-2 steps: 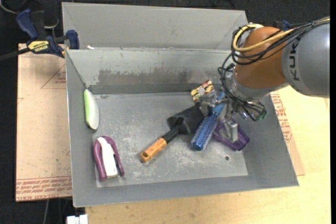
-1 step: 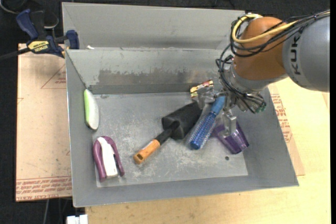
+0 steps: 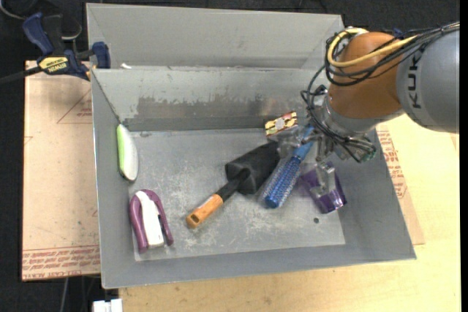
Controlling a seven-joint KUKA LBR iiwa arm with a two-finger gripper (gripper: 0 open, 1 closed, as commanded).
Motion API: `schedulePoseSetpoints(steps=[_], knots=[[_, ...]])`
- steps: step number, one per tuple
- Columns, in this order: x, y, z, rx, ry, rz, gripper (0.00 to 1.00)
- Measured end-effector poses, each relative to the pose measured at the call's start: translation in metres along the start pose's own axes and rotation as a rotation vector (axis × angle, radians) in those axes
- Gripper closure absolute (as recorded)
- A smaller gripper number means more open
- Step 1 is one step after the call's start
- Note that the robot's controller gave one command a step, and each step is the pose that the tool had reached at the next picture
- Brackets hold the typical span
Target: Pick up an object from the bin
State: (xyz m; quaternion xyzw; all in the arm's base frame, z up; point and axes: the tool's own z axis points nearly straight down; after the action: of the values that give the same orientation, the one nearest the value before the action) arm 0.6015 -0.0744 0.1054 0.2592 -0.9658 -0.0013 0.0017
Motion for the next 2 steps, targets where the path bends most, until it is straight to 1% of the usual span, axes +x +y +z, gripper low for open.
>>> schedulePoseSetpoints(steps=[1, 2], knots=[[-0.0076, -0.0022, 0.0345, 0.004, -0.012, -0.007, 0.00], [-0.0031, -0.0011, 0.0363, -0.002, -0.002, 0.102, 1.00]])
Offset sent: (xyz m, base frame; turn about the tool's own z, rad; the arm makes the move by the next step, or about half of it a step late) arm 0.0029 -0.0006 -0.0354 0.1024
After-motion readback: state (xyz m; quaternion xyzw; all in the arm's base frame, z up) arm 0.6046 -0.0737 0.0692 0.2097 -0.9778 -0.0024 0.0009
